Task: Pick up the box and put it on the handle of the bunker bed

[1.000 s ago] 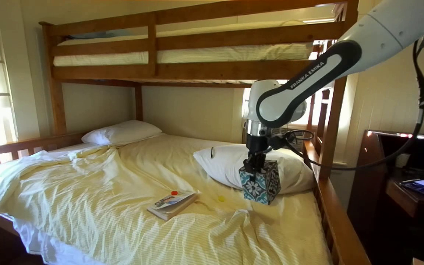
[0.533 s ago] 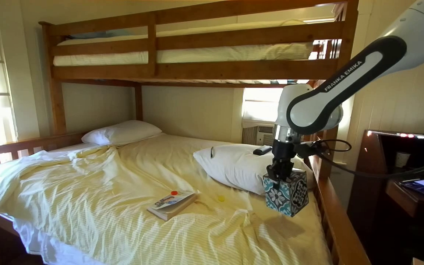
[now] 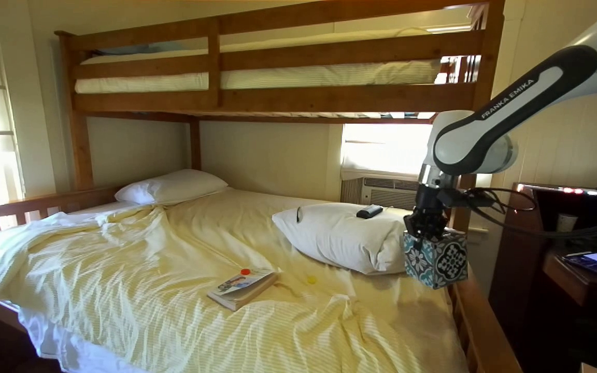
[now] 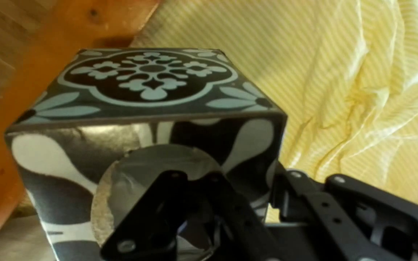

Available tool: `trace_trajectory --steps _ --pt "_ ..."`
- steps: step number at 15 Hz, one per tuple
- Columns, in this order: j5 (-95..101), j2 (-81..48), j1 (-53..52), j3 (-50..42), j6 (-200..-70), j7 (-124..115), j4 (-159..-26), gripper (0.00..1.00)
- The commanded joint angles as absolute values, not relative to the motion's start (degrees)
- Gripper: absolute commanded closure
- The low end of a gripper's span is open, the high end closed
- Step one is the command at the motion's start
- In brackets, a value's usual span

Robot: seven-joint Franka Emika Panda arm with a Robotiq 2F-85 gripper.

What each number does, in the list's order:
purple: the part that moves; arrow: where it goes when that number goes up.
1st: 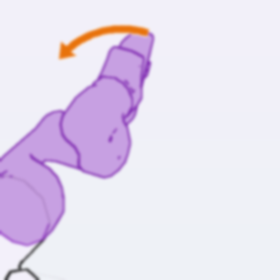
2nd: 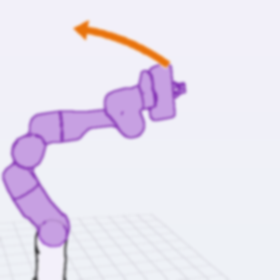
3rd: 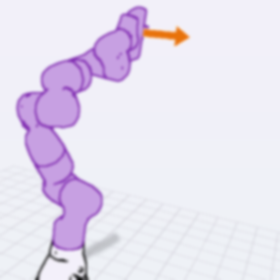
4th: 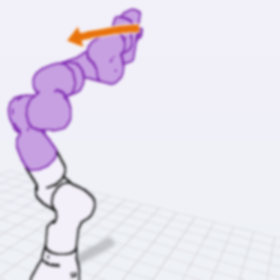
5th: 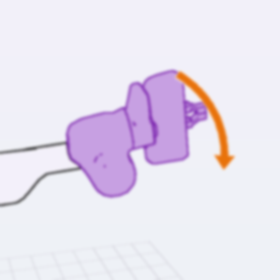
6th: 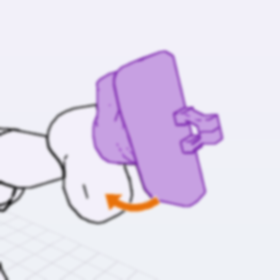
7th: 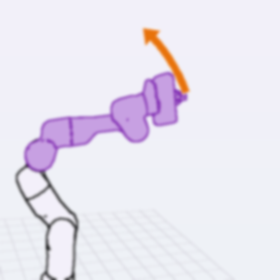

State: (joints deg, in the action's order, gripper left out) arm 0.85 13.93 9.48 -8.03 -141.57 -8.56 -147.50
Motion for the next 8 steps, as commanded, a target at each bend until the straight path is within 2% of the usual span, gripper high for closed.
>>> trace_trajectory --steps 1,6,7,8 --pt "0.40 20.19 13.89 -9.95 -140.57 -13.25 -150.20 0.98" --pt "0.12 22.74 18.85 -9.59 -140.76 -22.94 -147.12 0.98" --pt "0.56 20.96 17.80 -10.15 -141.03 -18.62 -147.52 0.93" --pt "0.52 21.61 18.40 -10.06 -141.02 -20.03 -147.23 0.93"
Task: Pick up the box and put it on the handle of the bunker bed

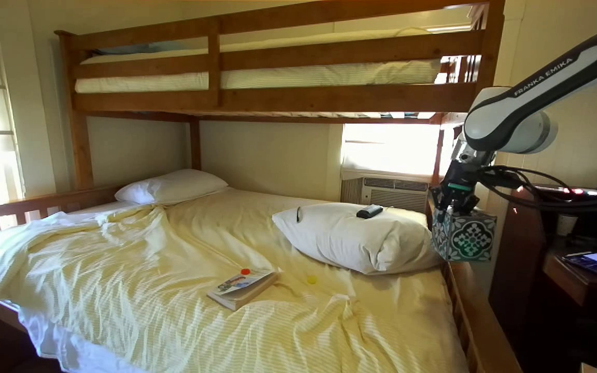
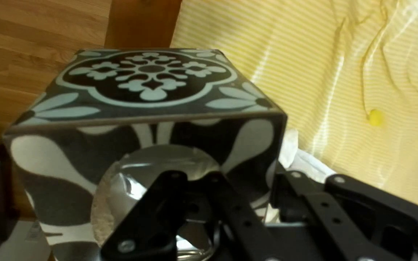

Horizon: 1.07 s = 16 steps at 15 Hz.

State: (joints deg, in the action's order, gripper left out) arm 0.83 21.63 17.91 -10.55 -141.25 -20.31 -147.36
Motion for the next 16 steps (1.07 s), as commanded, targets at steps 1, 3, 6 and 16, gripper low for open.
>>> trace_trajectory --steps 1,3,6,16 --pt "0.50 21.97 18.66 -10.01 -141.02 -20.74 -147.14 0.93" --pt "-1.22 21.08 18.59 -9.91 -141.59 -23.45 -146.31 0.98" --pt "-2.53 19.20 20.79 -10.15 -142.60 -30.89 -144.08 0.98" --pt "0.81 7.07 24.00 -13.02 -148.75 -40.18 -138.76 0.98"
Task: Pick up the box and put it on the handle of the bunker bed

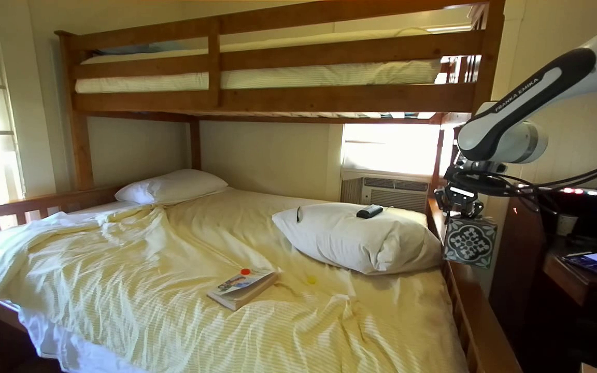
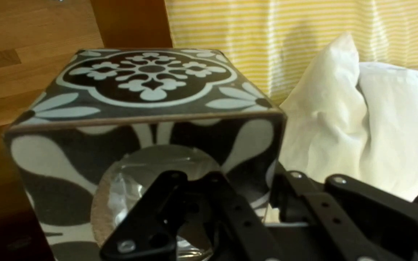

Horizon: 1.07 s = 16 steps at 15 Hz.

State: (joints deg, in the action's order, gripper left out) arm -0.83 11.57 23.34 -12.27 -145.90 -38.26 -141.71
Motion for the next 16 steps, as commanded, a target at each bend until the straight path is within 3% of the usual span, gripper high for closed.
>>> trace_trajectory --steps 1,6,16 --pt "1.49 5.94 23.84 -13.46 -149.77 -39.60 -138.10 0.98" --pt "2.90 3.55 23.29 -15.40 -153.55 -39.12 -136.34 0.98" --pt "-17.38 5.24 19.54 -17.70 -155.30 -14.02 -138.89 0.98"
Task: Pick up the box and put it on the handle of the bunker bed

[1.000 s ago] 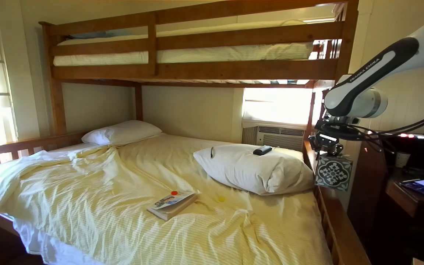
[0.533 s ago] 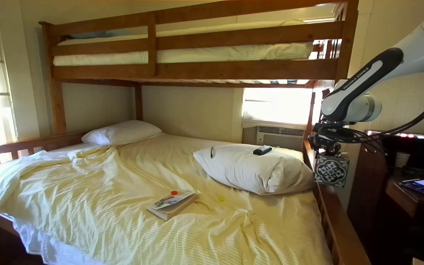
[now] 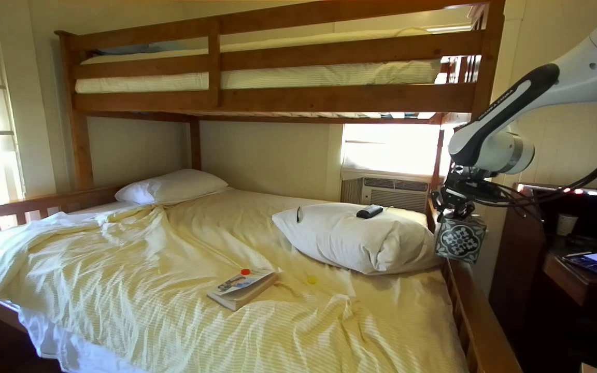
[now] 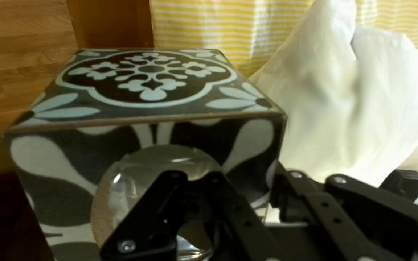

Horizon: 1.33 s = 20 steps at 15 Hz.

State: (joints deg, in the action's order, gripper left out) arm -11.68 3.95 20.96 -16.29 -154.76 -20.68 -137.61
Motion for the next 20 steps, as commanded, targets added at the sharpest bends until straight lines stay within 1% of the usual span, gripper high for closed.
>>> trace_trajectory --steps 1,5,6,7,8,9,17,20 --pt "-18.07 5.42 19.58 -17.89 -155.06 -12.74 -139.28 0.98" --pt "-16.85 5.99 20.64 -19.05 -154.63 -11.54 -140.16 0.98" --pt "-15.95 4.12 20.23 -18.63 -154.66 -13.23 -138.69 0.98" --pt "-15.89 4.11 20.31 -18.87 -154.66 -13.18 -138.80 0.93" --pt "-15.89 4.04 20.31 -18.90 -154.65 -13.18 -138.80 0.93" --pt "-15.89 4.01 20.25 -18.87 -154.65 -13.18 -138.80 0.98" --pt "-12.73 1.77 21.27 -19.92 -151.50 -15.43 -135.53 0.98" --pt "-11.74 0.57 21.38 -20.16 -152.60 -17.22 -134.63 0.98"
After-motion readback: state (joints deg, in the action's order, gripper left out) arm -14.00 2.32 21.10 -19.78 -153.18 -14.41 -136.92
